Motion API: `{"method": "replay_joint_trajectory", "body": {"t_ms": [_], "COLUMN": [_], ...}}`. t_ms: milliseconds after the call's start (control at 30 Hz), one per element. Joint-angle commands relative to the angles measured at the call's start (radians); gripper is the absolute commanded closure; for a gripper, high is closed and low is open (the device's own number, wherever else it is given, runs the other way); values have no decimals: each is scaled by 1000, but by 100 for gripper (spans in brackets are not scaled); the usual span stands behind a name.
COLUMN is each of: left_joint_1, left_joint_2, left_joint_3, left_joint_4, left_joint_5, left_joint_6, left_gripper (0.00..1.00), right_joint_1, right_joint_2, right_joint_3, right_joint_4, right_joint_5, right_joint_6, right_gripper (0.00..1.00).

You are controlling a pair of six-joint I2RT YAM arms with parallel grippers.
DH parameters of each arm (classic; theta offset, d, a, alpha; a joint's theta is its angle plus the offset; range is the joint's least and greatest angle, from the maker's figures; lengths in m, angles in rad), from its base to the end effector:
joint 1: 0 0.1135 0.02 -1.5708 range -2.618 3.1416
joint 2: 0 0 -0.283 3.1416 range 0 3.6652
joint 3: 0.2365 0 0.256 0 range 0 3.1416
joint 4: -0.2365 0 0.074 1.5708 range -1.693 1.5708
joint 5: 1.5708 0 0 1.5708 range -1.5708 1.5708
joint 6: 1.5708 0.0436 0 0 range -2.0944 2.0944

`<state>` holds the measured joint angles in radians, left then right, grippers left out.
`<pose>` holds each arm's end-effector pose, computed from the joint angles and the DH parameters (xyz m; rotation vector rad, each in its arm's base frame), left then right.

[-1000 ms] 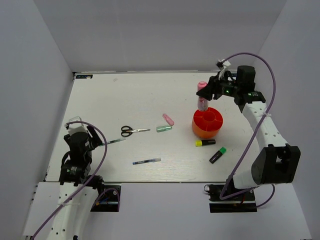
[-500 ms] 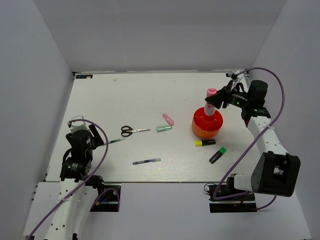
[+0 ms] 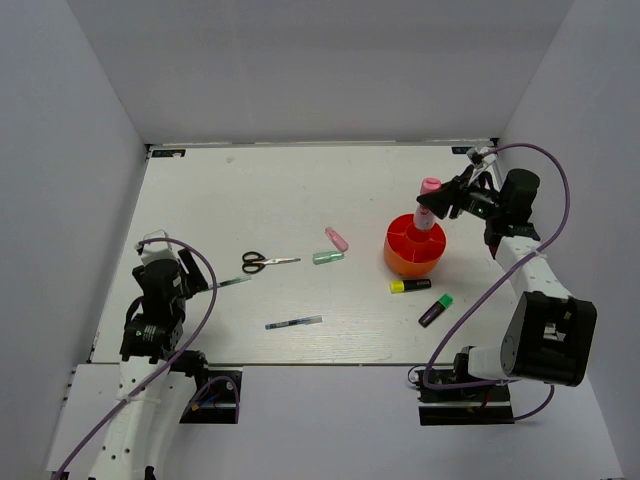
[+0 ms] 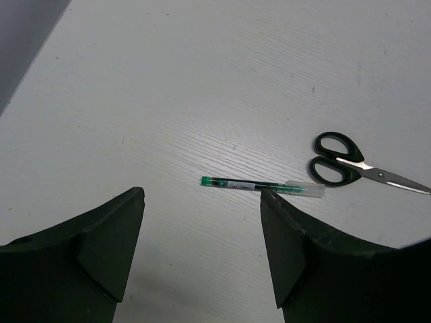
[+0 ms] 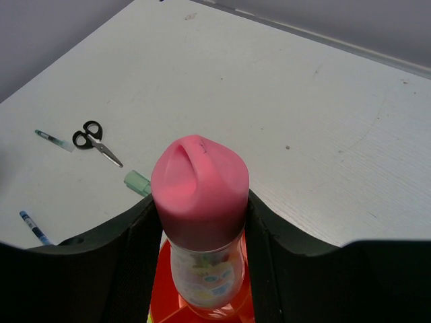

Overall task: Sort the stationery into containers
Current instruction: Place the stationery in the storage box.

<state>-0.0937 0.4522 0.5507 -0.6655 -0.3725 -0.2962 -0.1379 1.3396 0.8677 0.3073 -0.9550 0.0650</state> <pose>0.1049 0.0061 0.2598 -0.4258 2.0553 0.1640 0.3040 -0.0063 0.3130 -0.5291 1.6413 0.7679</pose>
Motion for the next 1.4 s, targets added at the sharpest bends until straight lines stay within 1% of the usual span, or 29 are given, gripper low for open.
{"method": "replay_joint_trajectory", "body": {"t_ms": [0,200,500,767,833,867,933,967,1000,1033,1100,1133,1267,1300,1333,1367], "left_joint_1": [2,2,2,0,2,0,2,2,2,2,0,0,-1,-1,-1,0], "left_joint_2": [5,13,16,14,19,22,20,22,23,20,29,31,71,98,108,133], "left_joint_3": [2,2,-1,2,0,2,2,3,2,2,0,0,9,15,18,31], "left_joint_4": [7,7,9,10,10,12,10,14,11,12,18,23,44,49,61,63], "left_joint_5": [14,12,12,14,15,15,18,21,24,29,58,70,178,194,260,288], "left_joint_6": [6,6,8,6,8,6,6,5,5,5,3,3,3,5,5,5], "left_gripper": [20,20,20,20,20,20,20,20,20,20,20,20,21,30,40,53], "right_joint_1": [-8,-5,-5,-3,-3,-3,-2,-2,0,0,-2,-2,0,0,-2,-3], "right_joint_2": [12,52,75,24,1,0,-17,-20,-34,-36,-54,-59,-77,-86,-89,-95], "right_joint_3": [-9,-29,-62,-154,-194,-200,-222,-228,-234,-236,-236,-234,-230,-226,-226,-225], "right_joint_4": [107,154,173,231,277,286,317,319,322,320,308,300,242,243,242,233], "right_joint_5": [-11,-13,-2,-11,-14,-21,-31,-34,-36,-40,-51,-48,-44,-38,-34,-36], "right_joint_6": [25,45,-7,-108,-108,-106,-99,-99,-97,-99,-103,-117,-156,-154,-145,-142], "right_gripper": [100,100,100,100,100,91,78,59,44,36,30,29,27,29,31,34]}}
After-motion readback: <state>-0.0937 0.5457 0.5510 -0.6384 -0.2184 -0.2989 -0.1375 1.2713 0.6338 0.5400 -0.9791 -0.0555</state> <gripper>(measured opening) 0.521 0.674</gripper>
